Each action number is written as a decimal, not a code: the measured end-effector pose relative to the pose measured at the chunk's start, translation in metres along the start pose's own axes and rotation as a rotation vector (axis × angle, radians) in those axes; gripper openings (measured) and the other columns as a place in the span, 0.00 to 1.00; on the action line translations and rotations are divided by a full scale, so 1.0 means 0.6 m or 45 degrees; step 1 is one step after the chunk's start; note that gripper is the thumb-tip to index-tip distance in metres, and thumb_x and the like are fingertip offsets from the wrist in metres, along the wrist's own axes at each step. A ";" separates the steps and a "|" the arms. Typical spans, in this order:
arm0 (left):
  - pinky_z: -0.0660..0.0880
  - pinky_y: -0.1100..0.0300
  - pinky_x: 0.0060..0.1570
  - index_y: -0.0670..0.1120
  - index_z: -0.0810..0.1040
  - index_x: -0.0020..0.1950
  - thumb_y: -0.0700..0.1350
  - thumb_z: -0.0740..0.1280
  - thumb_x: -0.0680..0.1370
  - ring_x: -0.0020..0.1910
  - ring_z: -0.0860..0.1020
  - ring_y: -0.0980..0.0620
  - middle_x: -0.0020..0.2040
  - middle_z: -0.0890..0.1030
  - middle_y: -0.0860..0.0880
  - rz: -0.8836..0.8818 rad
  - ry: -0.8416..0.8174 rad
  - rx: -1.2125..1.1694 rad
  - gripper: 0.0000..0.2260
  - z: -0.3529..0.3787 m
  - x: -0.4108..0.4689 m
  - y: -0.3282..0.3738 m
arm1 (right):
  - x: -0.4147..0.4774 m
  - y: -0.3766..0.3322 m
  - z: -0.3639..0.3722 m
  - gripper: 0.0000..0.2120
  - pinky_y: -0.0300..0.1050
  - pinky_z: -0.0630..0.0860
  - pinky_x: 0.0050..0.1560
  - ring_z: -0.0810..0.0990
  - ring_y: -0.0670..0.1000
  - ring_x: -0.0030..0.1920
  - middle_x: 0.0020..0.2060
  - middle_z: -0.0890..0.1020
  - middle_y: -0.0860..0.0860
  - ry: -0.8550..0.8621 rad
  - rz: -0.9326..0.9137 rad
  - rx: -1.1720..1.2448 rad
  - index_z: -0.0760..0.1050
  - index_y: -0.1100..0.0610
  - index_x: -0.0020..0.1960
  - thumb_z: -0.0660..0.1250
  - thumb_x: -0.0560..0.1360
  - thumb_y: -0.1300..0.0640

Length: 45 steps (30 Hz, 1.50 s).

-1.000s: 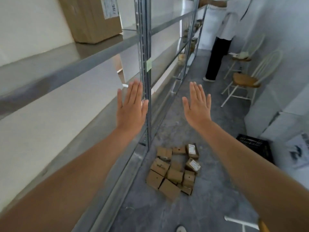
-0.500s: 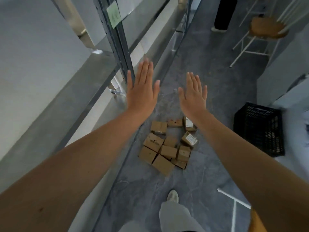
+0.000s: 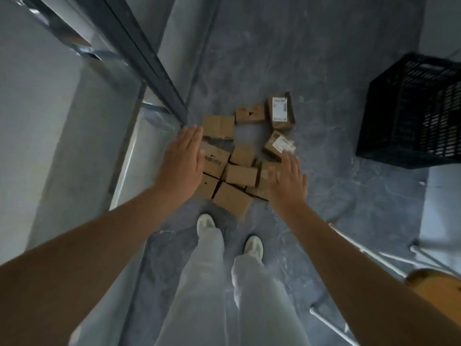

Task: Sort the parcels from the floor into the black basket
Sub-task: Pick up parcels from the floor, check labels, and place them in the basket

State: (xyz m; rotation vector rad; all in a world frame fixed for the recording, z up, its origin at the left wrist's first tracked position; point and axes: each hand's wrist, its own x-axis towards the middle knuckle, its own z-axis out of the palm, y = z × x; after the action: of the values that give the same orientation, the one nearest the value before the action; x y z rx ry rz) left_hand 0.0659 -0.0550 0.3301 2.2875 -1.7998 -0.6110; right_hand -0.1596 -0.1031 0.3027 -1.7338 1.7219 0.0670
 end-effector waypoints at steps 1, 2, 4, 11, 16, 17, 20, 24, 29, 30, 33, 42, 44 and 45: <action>0.64 0.47 0.71 0.40 0.61 0.78 0.42 0.55 0.84 0.72 0.67 0.41 0.74 0.67 0.39 -0.034 -0.092 -0.050 0.22 0.048 0.006 -0.025 | 0.013 0.025 0.038 0.27 0.55 0.44 0.78 0.46 0.49 0.79 0.80 0.52 0.50 -0.038 0.054 -0.011 0.48 0.54 0.81 0.50 0.83 0.53; 0.68 0.48 0.67 0.41 0.62 0.77 0.40 0.55 0.83 0.68 0.71 0.40 0.70 0.71 0.38 -0.084 -0.193 -0.109 0.21 0.095 0.014 -0.048 | 0.031 0.051 0.076 0.27 0.56 0.46 0.78 0.48 0.49 0.79 0.80 0.53 0.51 -0.056 0.100 -0.004 0.49 0.54 0.80 0.51 0.83 0.54; 0.68 0.52 0.65 0.43 0.62 0.78 0.38 0.55 0.83 0.67 0.72 0.42 0.69 0.72 0.40 -0.206 -0.395 -0.220 0.21 0.187 0.027 -0.089 | 0.071 0.100 0.154 0.26 0.56 0.52 0.77 0.54 0.52 0.78 0.79 0.57 0.52 -0.101 0.182 0.051 0.52 0.54 0.80 0.52 0.83 0.53; 0.69 0.65 0.50 0.52 0.74 0.52 0.35 0.56 0.81 0.51 0.72 0.60 0.52 0.73 0.56 -0.564 -0.776 -0.450 0.13 0.515 0.053 -0.223 | 0.173 0.233 0.406 0.18 0.47 0.69 0.49 0.74 0.56 0.51 0.60 0.76 0.60 -0.417 0.723 0.356 0.67 0.61 0.70 0.56 0.82 0.58; 0.73 0.53 0.62 0.49 0.68 0.74 0.42 0.60 0.78 0.65 0.74 0.46 0.69 0.74 0.47 -0.693 -0.803 -0.541 0.23 0.673 0.078 -0.280 | 0.240 0.299 0.557 0.11 0.39 0.75 0.47 0.81 0.54 0.48 0.39 0.76 0.63 -0.514 0.767 0.541 0.76 0.67 0.43 0.75 0.69 0.62; 0.74 0.54 0.59 0.49 0.68 0.74 0.40 0.60 0.78 0.63 0.74 0.47 0.67 0.75 0.48 -0.704 -0.762 -0.569 0.23 0.683 0.084 -0.278 | 0.258 0.316 0.582 0.11 0.40 0.74 0.46 0.79 0.54 0.46 0.35 0.72 0.59 -0.556 0.886 0.613 0.71 0.64 0.39 0.72 0.73 0.63; 0.74 0.59 0.55 0.51 0.68 0.74 0.34 0.58 0.79 0.61 0.74 0.51 0.62 0.75 0.54 -0.674 -0.644 -0.646 0.25 0.701 0.098 -0.270 | 0.267 0.309 0.613 0.14 0.48 0.73 0.58 0.74 0.57 0.57 0.56 0.73 0.60 -0.527 1.065 0.775 0.69 0.63 0.65 0.57 0.80 0.65; 0.73 0.54 0.60 0.47 0.65 0.76 0.34 0.58 0.78 0.66 0.71 0.45 0.68 0.71 0.46 -0.616 -0.768 -0.574 0.26 0.714 0.112 -0.258 | 0.282 0.298 0.619 0.23 0.52 0.74 0.55 0.72 0.56 0.48 0.54 0.74 0.60 -0.559 1.103 0.869 0.67 0.62 0.69 0.55 0.74 0.72; 0.74 0.53 0.55 0.53 0.78 0.46 0.33 0.58 0.77 0.52 0.76 0.47 0.44 0.79 0.51 -0.873 -0.739 -0.804 0.16 0.653 0.116 -0.230 | 0.227 0.282 0.556 0.11 0.52 0.76 0.47 0.69 0.53 0.38 0.41 0.70 0.57 -0.568 1.188 0.996 0.71 0.63 0.49 0.56 0.71 0.73; 0.75 0.52 0.55 0.54 0.77 0.41 0.32 0.58 0.77 0.51 0.76 0.48 0.41 0.77 0.53 -0.916 -0.706 -0.840 0.18 0.631 0.111 -0.223 | 0.211 0.271 0.536 0.09 0.51 0.75 0.46 0.69 0.54 0.37 0.39 0.69 0.56 -0.567 1.201 1.013 0.70 0.62 0.44 0.56 0.70 0.73; 0.73 0.67 0.36 0.51 0.74 0.45 0.29 0.56 0.79 0.41 0.75 0.54 0.38 0.73 0.56 -1.035 -0.605 -0.944 0.17 0.532 0.084 -0.175 | 0.165 0.224 0.465 0.08 0.49 0.74 0.46 0.69 0.54 0.37 0.37 0.68 0.56 -0.557 1.195 1.013 0.69 0.62 0.41 0.56 0.71 0.73; 0.81 0.52 0.47 0.53 0.76 0.54 0.36 0.63 0.75 0.49 0.82 0.49 0.50 0.82 0.48 -0.953 0.087 -1.266 0.14 0.150 0.021 -0.064 | 0.121 -0.046 0.103 0.03 0.63 0.73 0.64 0.78 0.58 0.48 0.43 0.76 0.61 -0.431 0.700 1.052 0.70 0.54 0.39 0.62 0.70 0.61; 0.74 0.68 0.37 0.49 0.72 0.55 0.32 0.61 0.76 0.44 0.78 0.54 0.48 0.79 0.49 -0.939 0.212 -1.346 0.14 0.041 0.019 -0.019 | 0.102 -0.117 0.001 0.05 0.59 0.72 0.66 0.78 0.56 0.50 0.47 0.78 0.58 -0.385 0.541 1.095 0.73 0.54 0.43 0.61 0.78 0.58; 0.71 0.71 0.33 0.49 0.71 0.57 0.32 0.60 0.76 0.41 0.76 0.56 0.46 0.78 0.50 -0.908 0.269 -1.371 0.14 -0.017 0.015 0.008 | 0.089 -0.149 -0.047 0.08 0.58 0.71 0.67 0.77 0.56 0.53 0.50 0.78 0.57 -0.373 0.459 1.076 0.75 0.57 0.49 0.59 0.81 0.55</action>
State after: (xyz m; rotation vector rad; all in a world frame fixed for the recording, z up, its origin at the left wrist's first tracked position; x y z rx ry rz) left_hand 0.0675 -0.0659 0.3391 1.9521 -0.2816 -1.0349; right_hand -0.0845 -0.1729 0.3358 -0.7534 1.5026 -0.2108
